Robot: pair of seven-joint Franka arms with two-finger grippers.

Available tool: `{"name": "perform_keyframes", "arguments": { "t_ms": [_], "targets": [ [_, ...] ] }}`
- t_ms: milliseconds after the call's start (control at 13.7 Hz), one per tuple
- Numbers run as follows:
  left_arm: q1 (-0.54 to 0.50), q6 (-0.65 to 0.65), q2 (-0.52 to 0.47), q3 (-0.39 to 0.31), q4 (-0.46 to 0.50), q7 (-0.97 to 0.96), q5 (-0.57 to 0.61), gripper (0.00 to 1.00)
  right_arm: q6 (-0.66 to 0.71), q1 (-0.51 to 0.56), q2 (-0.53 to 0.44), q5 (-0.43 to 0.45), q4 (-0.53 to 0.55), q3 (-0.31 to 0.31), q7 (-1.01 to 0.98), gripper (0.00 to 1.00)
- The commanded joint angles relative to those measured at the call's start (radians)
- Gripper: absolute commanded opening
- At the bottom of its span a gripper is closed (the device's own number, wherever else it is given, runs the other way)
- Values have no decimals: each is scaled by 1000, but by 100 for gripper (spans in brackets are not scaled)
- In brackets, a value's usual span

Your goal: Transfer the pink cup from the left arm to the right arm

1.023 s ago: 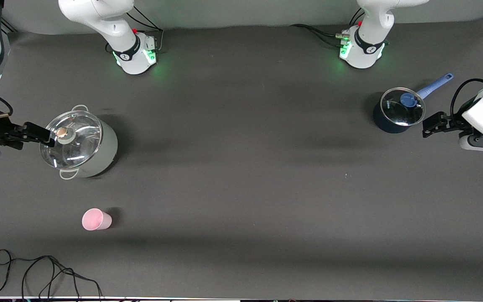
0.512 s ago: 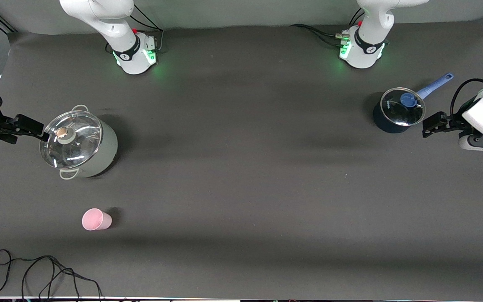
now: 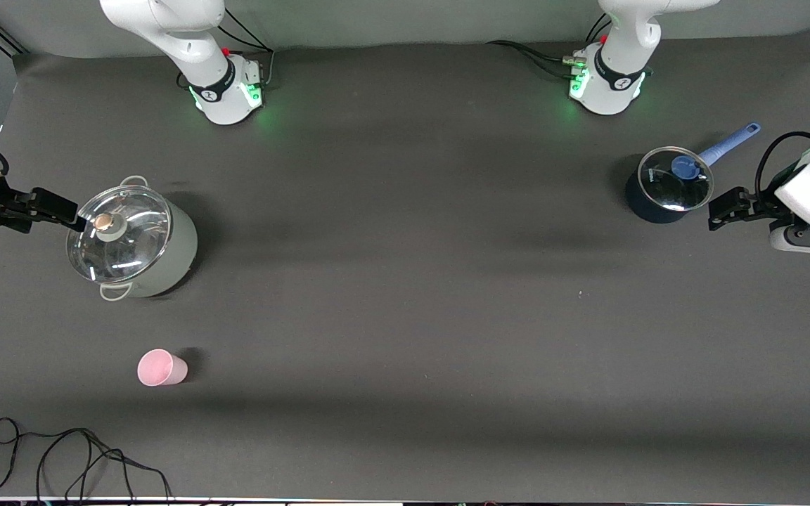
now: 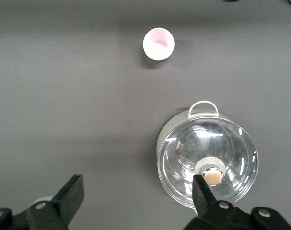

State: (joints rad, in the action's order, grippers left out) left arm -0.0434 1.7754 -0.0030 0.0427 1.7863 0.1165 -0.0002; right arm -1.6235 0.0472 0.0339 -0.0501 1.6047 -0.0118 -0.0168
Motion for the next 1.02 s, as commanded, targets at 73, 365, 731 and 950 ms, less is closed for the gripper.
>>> {"name": "perform_keyframes", "arguments": {
  "t_ms": [73,365,731,950],
  "targets": [
    [-4,-2,-40,-1,36,15,-12,100,43,-6,20,47,-49,3,24,100],
    [-4,-2,-40,-1,36,15,-12,100,60,-21,18,73,-51,1,26,100],
    [-4,-2,-40,-1,36,14,-12,100,79,-20,20,76,-60,1,17,100],
    [-4,-2,-40,-1,36,15,-12,100,79,-18,20,75,-60,-2,18,100]
  ]
}}
